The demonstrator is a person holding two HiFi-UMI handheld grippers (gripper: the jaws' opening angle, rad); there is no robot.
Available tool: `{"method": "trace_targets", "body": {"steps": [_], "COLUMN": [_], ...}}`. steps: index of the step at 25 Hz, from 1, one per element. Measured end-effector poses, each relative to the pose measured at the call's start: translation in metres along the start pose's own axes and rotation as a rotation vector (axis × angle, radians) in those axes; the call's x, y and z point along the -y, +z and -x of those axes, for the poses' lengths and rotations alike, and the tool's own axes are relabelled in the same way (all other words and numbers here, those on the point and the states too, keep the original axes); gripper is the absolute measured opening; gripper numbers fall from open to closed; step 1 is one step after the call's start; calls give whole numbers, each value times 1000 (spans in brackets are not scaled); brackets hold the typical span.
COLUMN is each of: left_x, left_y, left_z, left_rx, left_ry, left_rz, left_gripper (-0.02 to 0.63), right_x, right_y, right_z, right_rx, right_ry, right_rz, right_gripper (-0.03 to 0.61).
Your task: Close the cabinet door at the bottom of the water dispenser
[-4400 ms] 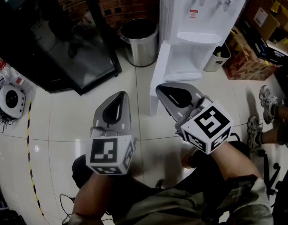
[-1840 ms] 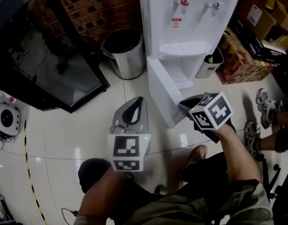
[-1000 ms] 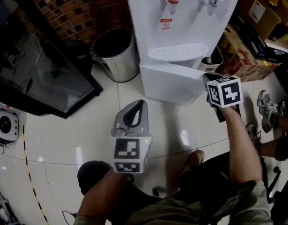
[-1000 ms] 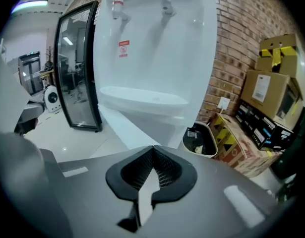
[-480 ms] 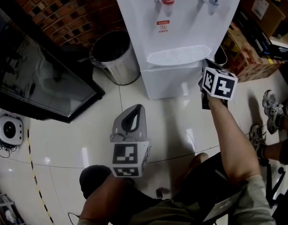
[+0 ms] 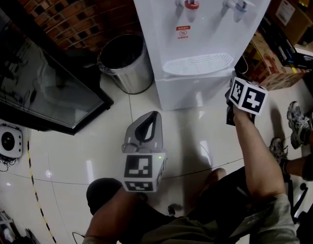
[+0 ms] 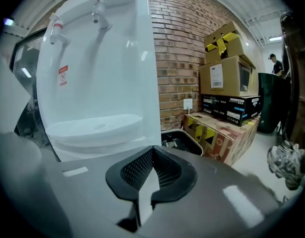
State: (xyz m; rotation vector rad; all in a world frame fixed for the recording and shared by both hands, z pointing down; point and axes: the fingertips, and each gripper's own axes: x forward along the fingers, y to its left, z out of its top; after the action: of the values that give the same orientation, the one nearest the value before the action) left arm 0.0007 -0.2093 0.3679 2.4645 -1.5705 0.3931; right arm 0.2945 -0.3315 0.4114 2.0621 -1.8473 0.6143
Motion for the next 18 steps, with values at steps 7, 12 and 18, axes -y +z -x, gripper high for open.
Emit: {"method": "trace_targets", "body": {"steps": [7,12,18], "left_x": [-2,-7,-7], "left_y": [-4,0,1], "left_z": [-11,-15,-24], "left_rx": [-16,-16,-20], "left_ry": [-6,-1,-6], "left_rz": [-6,-11,-28], "left_gripper": [0,0,0], "right_x": [0,-2,10], "right_y": [-9,-17,-25], "right_z": [-16,-30,-42], "right_rx": [-38,-52,-71], "right_ry": [15,98,113], "right_rz": [36,-171,-240], "right_gripper": [0,0,0]}}
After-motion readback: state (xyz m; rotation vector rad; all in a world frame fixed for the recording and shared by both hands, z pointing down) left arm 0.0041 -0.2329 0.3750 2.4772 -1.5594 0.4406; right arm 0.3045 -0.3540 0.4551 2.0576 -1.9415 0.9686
